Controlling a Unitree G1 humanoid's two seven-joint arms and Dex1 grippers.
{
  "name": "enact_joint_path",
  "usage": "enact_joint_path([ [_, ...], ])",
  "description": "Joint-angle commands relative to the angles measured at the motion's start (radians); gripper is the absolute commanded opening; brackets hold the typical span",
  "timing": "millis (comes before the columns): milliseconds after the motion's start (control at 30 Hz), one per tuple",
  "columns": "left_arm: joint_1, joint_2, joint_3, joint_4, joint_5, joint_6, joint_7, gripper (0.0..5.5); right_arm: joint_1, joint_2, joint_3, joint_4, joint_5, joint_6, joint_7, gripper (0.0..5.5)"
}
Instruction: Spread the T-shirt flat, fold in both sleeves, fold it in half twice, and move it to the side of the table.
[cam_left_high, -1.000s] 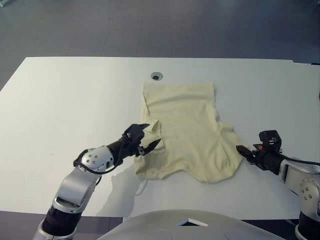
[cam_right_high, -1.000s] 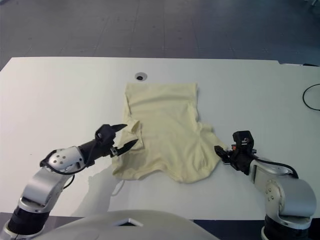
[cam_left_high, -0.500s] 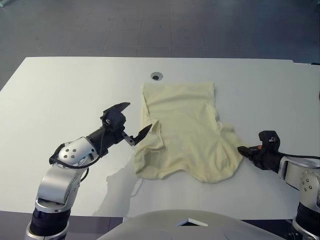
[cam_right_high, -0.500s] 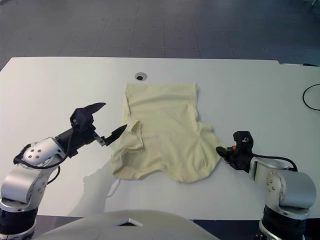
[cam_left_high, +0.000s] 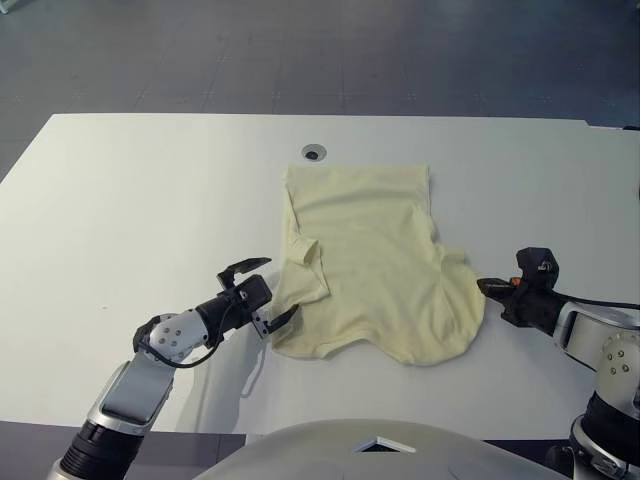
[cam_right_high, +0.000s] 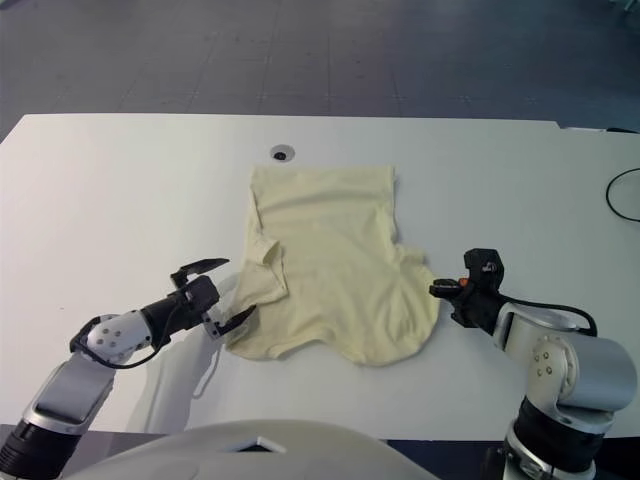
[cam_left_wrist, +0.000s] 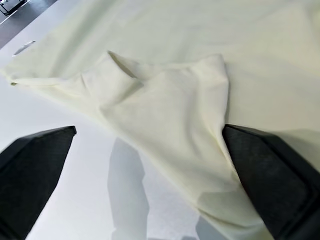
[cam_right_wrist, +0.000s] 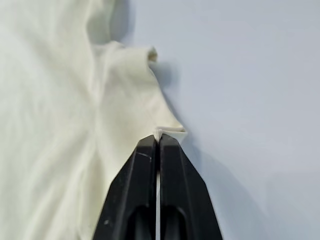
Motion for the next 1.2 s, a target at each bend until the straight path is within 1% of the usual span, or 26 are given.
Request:
enact_joint_path([
  [33, 0.017, 0.003, -0.029, 0.036, 0.033, -0.013, -0.013, 5.4, -0.029, 0.022, -0.02, -0.041, 0.029, 0.01, 0.001, 0.02],
  [233, 0.017, -0.003, -0.037, 0.047, 0.024, -0.029, -0.015, 5.4, -0.04, 0.035, -0.015, -0.073, 0.054, 0.01, -0.001, 0.02],
  [333, 0.012, -0.004, -0.043, 0.049, 0.027, -0.035, -0.015, 5.4, -0.033, 0.049, 0.01, -0.114, 0.079, 0.011, 0.004, 0.02],
  [500, 0.011, -0.003, -0.057, 0.046, 0.03, -0.04, -0.018, 5.4, -0.024, 0.071, 0.09, -0.139, 0.105, 0.01, -0.013, 0.02],
  [667, 0.008, -0.002, -0.059, 0.046, 0.027, -0.04, -0.014, 5.4, -0.019, 0.096, 0.212, -0.149, 0.108, 0.009, -0.039, 0.02],
  [800, 0.006, 0.0, -0.059, 0.048, 0.027, -0.041, -0.014, 5.4, -0.019, 0.1, 0.286, -0.133, 0.093, 0.0, -0.051, 0.02],
  [1000, 0.0, 0.0, -0.06, 0.054, 0.027, -0.04, -0.015, 5.4, -0.002, 0.089, 0.348, -0.136, 0.085, -0.02, -0.053, 0.02],
  [1033, 0.0, 0.0, -0.06, 0.054, 0.026, -0.04, -0.015, 5.4, -0.002, 0.079, 0.358, -0.142, 0.082, -0.027, -0.055, 0.25],
  [1067, 0.0, 0.0, -0.059, 0.054, 0.026, -0.04, -0.015, 5.4, -0.001, 0.07, 0.366, -0.15, 0.079, -0.039, -0.056, 0.34],
  [1133, -0.002, 0.0, -0.059, 0.055, 0.025, -0.039, -0.016, 5.4, -0.003, 0.053, 0.378, -0.169, 0.078, -0.088, -0.05, 0.71],
  [1200, -0.005, 0.0, -0.059, 0.057, 0.024, -0.04, -0.018, 5.4, -0.005, 0.048, 0.366, -0.184, 0.083, -0.12, -0.039, 1.02],
])
